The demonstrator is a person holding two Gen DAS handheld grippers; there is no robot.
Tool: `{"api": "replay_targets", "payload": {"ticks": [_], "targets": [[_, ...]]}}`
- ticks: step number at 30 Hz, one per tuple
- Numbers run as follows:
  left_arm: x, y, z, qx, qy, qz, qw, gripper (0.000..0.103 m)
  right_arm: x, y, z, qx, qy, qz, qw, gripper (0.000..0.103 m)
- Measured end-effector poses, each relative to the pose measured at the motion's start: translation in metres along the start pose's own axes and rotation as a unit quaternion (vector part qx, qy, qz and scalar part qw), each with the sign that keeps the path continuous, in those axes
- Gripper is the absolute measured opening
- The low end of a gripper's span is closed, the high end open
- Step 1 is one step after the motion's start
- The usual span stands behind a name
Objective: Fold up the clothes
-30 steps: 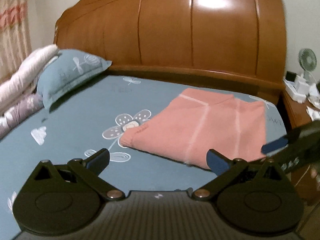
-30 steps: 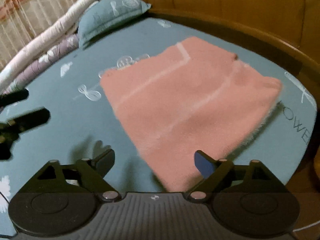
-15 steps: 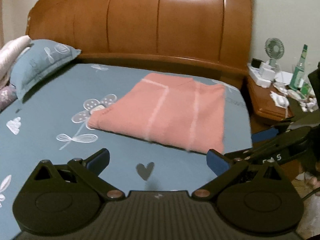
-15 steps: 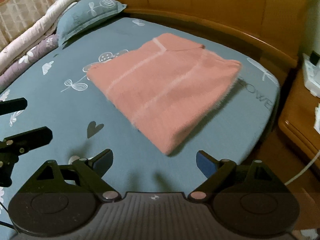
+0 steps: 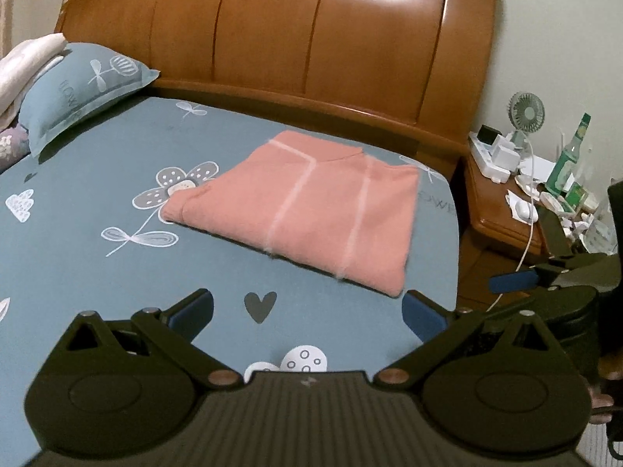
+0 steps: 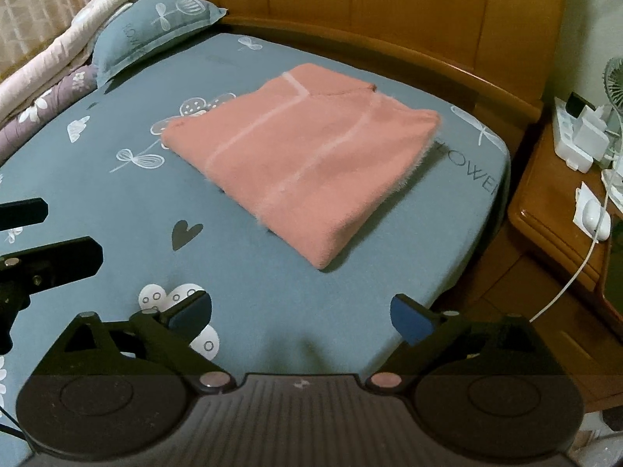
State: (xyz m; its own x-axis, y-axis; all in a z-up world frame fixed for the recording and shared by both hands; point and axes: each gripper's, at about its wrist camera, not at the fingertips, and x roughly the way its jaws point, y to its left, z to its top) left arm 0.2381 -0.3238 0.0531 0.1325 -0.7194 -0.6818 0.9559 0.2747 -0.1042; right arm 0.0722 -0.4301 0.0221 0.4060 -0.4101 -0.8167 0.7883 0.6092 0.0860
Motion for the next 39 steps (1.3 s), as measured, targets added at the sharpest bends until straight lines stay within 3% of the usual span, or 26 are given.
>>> {"api": "replay_targets", "payload": {"ticks": [16,39], "targets": [[-0.009,0.004,-0.004,-0.004,0.029,0.021,0.9994,0.102,-0.014,0.008,-0.002,0.037,-0.016,-0.043,0.998,0.103],[-0.012,0.007,-0.004,-0.005,0.052,0.036,0.9980,0.102,-0.029,0.016,-0.001,0.042,-0.041,-0.053,0.997,0.103]]}}
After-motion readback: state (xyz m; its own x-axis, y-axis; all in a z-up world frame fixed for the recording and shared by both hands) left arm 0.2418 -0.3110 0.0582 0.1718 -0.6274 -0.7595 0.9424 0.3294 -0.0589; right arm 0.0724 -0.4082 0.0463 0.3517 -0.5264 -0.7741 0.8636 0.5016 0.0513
